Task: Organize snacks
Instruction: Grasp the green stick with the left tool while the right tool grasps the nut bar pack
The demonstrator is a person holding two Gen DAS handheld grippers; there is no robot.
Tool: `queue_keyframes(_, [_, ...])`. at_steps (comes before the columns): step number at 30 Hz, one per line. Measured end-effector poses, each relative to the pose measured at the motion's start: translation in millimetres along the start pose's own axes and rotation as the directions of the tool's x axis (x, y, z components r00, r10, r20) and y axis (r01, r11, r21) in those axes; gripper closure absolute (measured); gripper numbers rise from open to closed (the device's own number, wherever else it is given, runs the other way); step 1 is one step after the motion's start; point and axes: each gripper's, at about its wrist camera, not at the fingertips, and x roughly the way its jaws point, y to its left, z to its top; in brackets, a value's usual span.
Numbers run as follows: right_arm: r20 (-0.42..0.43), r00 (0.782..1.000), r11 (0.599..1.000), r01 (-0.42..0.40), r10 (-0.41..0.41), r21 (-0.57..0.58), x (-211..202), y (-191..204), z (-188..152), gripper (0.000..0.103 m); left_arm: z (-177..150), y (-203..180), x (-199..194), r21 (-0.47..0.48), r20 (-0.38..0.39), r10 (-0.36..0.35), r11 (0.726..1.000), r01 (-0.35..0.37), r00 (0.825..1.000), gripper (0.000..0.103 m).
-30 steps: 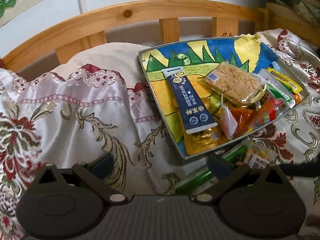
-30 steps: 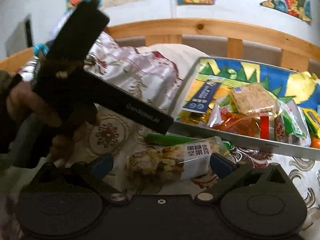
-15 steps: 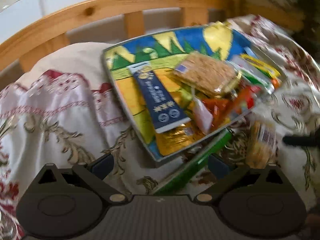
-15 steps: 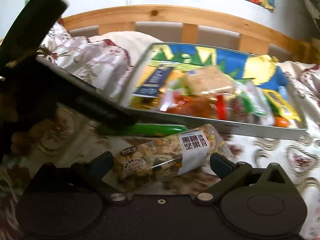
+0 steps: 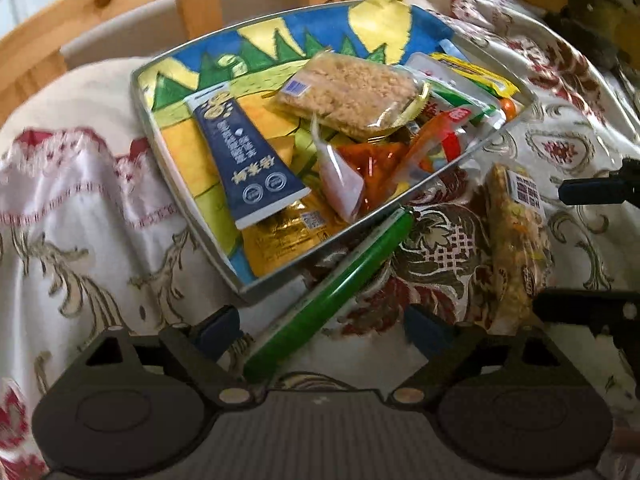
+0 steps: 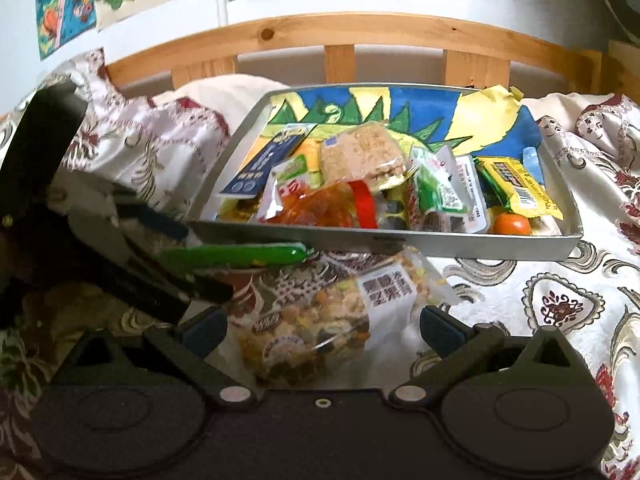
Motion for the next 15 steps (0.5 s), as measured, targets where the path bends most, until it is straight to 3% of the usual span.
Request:
queue_keyframes(5, [-0.036,0.999,0.997,0.002,0.001,0.077,18,-20,13,0.001,1,5,1,-0.059,-0.004,-0.005,0.998,0.004,1.0,0.01])
queue_keyframes(10, [-0.113,0.993,0.986,-0.016,0.036,0.169,44,-36,20,0.001,5,1,0,-0.072,-0.029,-0.024,0.997,0.022,0.999,0.019])
queue_keyframes(15, [-0.123,0.991,0.988,-0.028,0.047,0.151,48,-37,21,0.002,3,-2,-4,-0.114,-0.061,-0.074,0.991,0.067,0.995,0.023])
